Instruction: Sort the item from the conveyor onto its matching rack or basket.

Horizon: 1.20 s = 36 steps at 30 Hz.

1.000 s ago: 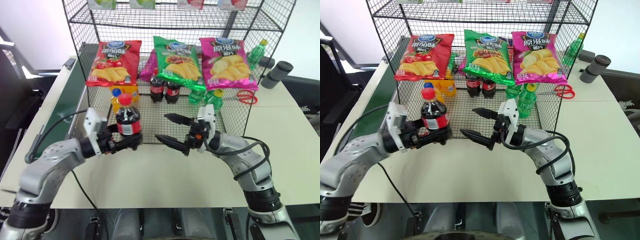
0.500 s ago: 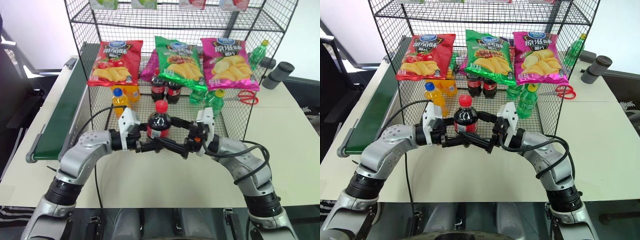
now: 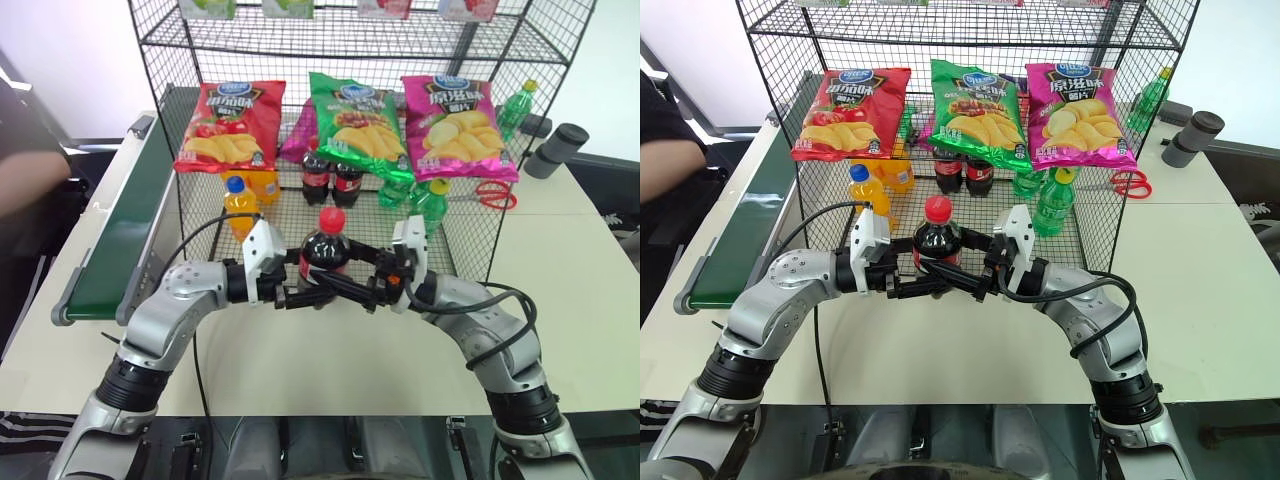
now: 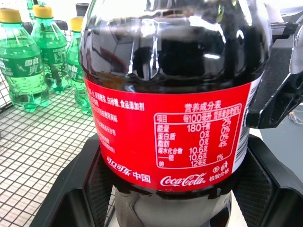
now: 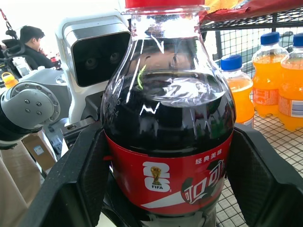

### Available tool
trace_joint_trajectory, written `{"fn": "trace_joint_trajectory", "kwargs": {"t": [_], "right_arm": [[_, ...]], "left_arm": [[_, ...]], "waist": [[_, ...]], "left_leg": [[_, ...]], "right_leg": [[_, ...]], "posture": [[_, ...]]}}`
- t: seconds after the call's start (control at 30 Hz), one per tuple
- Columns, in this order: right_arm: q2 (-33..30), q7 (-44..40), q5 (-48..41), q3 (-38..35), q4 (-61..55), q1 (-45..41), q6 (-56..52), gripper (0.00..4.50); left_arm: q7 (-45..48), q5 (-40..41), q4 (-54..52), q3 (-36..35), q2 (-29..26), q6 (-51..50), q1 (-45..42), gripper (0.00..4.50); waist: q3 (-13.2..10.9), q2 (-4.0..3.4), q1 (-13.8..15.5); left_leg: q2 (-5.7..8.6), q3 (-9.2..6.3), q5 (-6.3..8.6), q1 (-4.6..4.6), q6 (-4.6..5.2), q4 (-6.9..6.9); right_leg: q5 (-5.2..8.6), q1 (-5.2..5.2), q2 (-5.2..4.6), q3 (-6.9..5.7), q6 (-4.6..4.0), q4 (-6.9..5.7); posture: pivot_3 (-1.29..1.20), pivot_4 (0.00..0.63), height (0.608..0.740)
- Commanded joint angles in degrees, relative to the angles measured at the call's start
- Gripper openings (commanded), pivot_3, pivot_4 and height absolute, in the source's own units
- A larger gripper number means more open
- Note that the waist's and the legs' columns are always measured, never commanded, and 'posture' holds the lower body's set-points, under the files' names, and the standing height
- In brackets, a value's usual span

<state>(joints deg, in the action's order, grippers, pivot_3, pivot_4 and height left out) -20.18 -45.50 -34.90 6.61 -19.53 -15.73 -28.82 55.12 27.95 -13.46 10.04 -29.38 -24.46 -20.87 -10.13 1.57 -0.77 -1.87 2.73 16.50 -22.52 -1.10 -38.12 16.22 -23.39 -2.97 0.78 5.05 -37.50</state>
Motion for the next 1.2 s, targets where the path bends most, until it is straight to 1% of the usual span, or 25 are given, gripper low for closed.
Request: {"fn": "trace_joint_trajectory", "kwargs": {"t": [0.03, 0.07, 0.13, 0.23, 0.33, 0.43, 0.53, 0.6, 0.8, 0.97, 1.1, 1.2], "right_arm": [[1.2, 0.0, 1.0, 0.8, -0.6, -0.1, 2.3, 2.91], [1.5, 0.4, 1.6, 0.7, -0.3, -0.2, 2.9, 2.91], [2.0, 1.1, 2.6, 0.5, 0.2, -0.5, 4.0, 2.91], [3.4, 4.5, 7.3, -0.2, 3.6, -1.9, 8.2, 2.91], [4.8, 7.3, 10.9, -0.8, 7.0, -2.8, 12.0, 2.91], [6.4, 10.2, 14.7, -1.2, 11.6, -3.9, 16.9, 2.91], [8.7, 14.1, 19.8, -1.2, 19.3, -5.7, 23.3, 2.91], [10.7, 18.1, 24.8, -0.6, 27.3, -8.3, 30.4, 2.91], [15.6, 24.0, 28.8, -2.3, 45.8, -15.4, 42.5, 2.91], [18.3, 26.4, 29.4, -4.0, 59.5, -21.2, 48.5, 2.91], [19.2, 27.7, 29.9, -5.0, 67.0, -24.4, 51.5, 2.91], [19.5, 28.1, 30.1, -5.6, 70.4, -25.9, 53.2, 2.91]], "left_arm": [[0.1, 1.3, -2.3, -1.8, -0.3, -0.7, -0.8, 4.32], [-0.4, 0.5, -1.9, -2.0, -0.4, -0.2, -0.5, 4.42], [-1.4, -0.9, -1.3, -2.5, -0.8, 0.5, 0.2, 4.42], [-3.0, -0.8, -1.1, -5.8, -2.6, 0.4, 4.3, 4.42], [-5.4, -1.2, -0.9, -9.5, -3.2, 1.7, 8.2, 4.42], [-9.1, -2.4, -0.6, -14.1, -2.2, 5.3, 12.2, 4.42], [-12.5, -2.9, -1.8, -18.0, -0.3, 8.7, 16.0, 4.42], [-13.7, -1.8, -4.9, -20.0, 1.3, 11.0, 19.2, 4.42], [-16.3, -2.6, -8.3, -20.0, 3.3, 12.2, 23.0, 4.42], [-17.5, -3.1, -9.0, -19.3, 3.9, 12.3, 23.6, 4.42], [-17.7, -3.3, -9.2, -18.5, 4.2, 12.3, 23.7, 4.42], [-17.9, -3.2, -9.3, -18.1, 4.4, 12.2, 23.3, 4.42]], "waist": [[0.0, 0.0, 0.0], [0.0, 0.0, -0.1], [0.0, 0.0, 0.0], [0.0, 0.01, -0.4], [0.0, 0.0, -0.2], [0.0, -0.01, -0.1], [0.0, -0.01, -0.2], [0.0, -0.01, -0.3], [0.0, -0.02, -0.4], [0.0, -0.02, -0.5], [0.0, -0.02, -0.6], [0.0, -0.03, -0.8]], "left_leg": [[0.0, 0.0, 0.0, 0.0, 0.0, 0.0], [0.0, 0.0, 0.0, 0.0, 0.0, 0.0], [0.0, 0.0, 0.0, 0.0, 0.0, 0.0], [-0.01, 0.01, 0.0, 0.02, 0.0, 0.0], [-0.05, 0.02, 0.0, 0.04, 0.0, 0.01], [-0.06, 0.03, 0.0, 0.03, 0.0, 0.0], [-0.05, 0.04, 0.0, 0.04, -0.01, 0.01], [-0.02, 0.06, 0.0, 0.04, -0.01, 0.01], [0.02, 0.11, -0.01, 0.05, -0.03, 0.02], [0.02, 0.12, -0.01, 0.05, -0.05, 0.02], [0.02, 0.13, -0.01, 0.05, -0.05, 0.02], [0.02, 0.14, -0.02, 0.05, -0.05, 0.02]], "right_leg": [[0.0, 0.0, 0.0, 0.0, 0.0, 0.0], [0.0, 0.0, 0.0, 0.0, 0.0, 0.0], [0.0, -0.01, 0.01, 0.01, 0.0, -0.01], [0.0, -0.01, 0.01, 0.01, 0.0, -0.02], [0.0, -0.04, 0.05, 0.06, 0.0, -0.05], [0.0, -0.04, 0.03, 0.06, -0.01, -0.05], [0.0, -0.04, -0.03, 0.06, -0.01, -0.05], [0.0, -0.05, -0.2, 0.03, -0.01, -0.07], [0.0, -0.05, -0.31, 0.03, -0.01, -0.09], [0.0, -0.06, -0.31, 0.02, -0.01, -0.13], [0.0, -0.06, -0.33, 0.02, -0.01, -0.13], [0.0, -0.06, -0.34, 0.03, -0.01, -0.16]], "posture": [[0.0, 0.15, 0.74], [0.0, 0.15, 0.74], [0.0, 0.15, 0.74], [0.0, 0.15, 0.74], [0.0, 0.15, 0.74], [0.0, 0.15, 0.74], [0.0, 0.15, 0.74], [0.0, 0.15, 0.74], [0.0, 0.15, 0.74], [0.0, 0.15, 0.74], [0.0, 0.15, 0.74], [0.0, 0.15, 0.74]]}}
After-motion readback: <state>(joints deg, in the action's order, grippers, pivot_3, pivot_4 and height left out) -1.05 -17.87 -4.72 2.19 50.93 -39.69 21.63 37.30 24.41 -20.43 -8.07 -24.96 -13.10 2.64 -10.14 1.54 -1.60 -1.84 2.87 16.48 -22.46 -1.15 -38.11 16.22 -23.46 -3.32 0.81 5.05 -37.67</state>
